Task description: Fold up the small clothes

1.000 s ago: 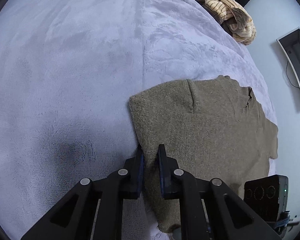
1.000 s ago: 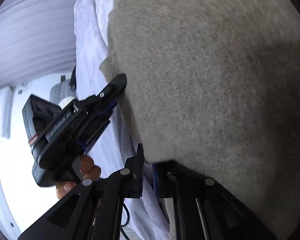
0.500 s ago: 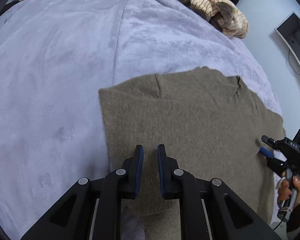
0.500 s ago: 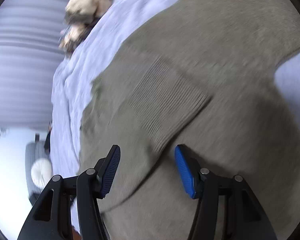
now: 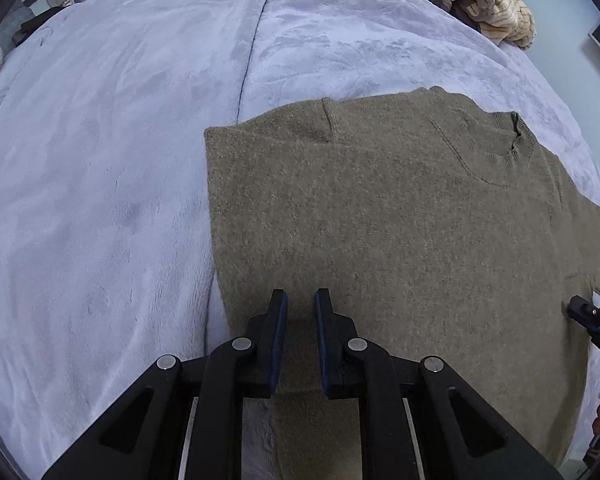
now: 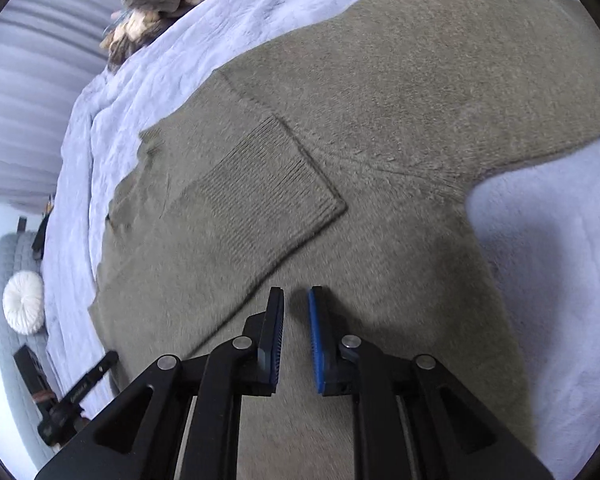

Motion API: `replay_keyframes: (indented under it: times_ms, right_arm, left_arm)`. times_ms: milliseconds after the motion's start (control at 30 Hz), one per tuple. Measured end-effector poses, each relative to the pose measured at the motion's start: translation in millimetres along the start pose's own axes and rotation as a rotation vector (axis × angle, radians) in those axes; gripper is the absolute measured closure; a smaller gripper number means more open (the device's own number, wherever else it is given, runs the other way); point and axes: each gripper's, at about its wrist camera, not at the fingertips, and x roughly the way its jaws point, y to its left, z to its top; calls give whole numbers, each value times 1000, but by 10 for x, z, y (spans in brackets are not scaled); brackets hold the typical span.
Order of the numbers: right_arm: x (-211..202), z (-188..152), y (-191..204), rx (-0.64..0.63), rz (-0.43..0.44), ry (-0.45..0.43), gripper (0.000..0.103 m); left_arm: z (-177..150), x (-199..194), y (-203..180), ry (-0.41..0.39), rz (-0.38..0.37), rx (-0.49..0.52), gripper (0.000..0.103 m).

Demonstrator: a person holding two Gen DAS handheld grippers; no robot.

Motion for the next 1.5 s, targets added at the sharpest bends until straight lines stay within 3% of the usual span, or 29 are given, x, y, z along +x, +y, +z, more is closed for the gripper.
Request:
replay_keyframes:
  times_ms: [133, 267, 333, 367, 433, 467, 500, 833, 867, 933, 967, 1033, 1400, 1500]
  right_arm:
    - [-91, -49, 131, -48, -3, 48, 63]
    - [-184, -125, 131, -66, 14, 103, 57]
    - [-223, -162, 157, -82, 13, 121, 45]
    - [-244, -184, 181, -96, 13, 131, 44]
    - [-285, -209, 211, -120, 13, 145, 41]
    - [-314, -221, 235, -132, 13, 153, 39]
    - [-348, -225, 233, -140, 15, 158, 36]
    - [-521, -256, 237, -174, 35, 205, 26]
    - [-536, -261, 252, -183, 40, 206, 25]
    - [-577, -262, 273, -207, 46, 197, 22]
    - [-590, -260, 286, -215, 49, 194, 19]
    - [-610, -251, 301, -217, 68, 189, 0]
    - [-469, -236, 171, -167, 153, 258, 0]
    - [-450, -201, 130, -149, 173, 254, 0]
  left_arm:
    - [-128, -98, -218, 33, 10, -5, 88]
    - [-277, -222, -490, 65, 32, -8, 88]
    - [-348, -276, -600, 82, 33, -13, 88]
    - [-388, -311, -653, 91, 34, -15, 87]
    - [-447, -383, -733, 102, 49, -16, 48]
    - [-476, -450, -771, 87, 70, -21, 16]
    - [-507, -543, -817, 51, 86, -24, 12]
    - [-575, -816, -1150, 65, 132, -4, 10]
    - [-572, -836, -1186, 65, 134, -6, 3]
    - [-558, -871, -1264, 56, 137, -7, 0]
    - [-553, -891, -1281, 57, 139, -2, 0]
    - [-561, -904, -1346, 63, 146, 8, 0]
    - [-600, -888, -1502, 112, 195, 8, 0]
    - [-615, -833, -1511, 149, 168, -2, 0]
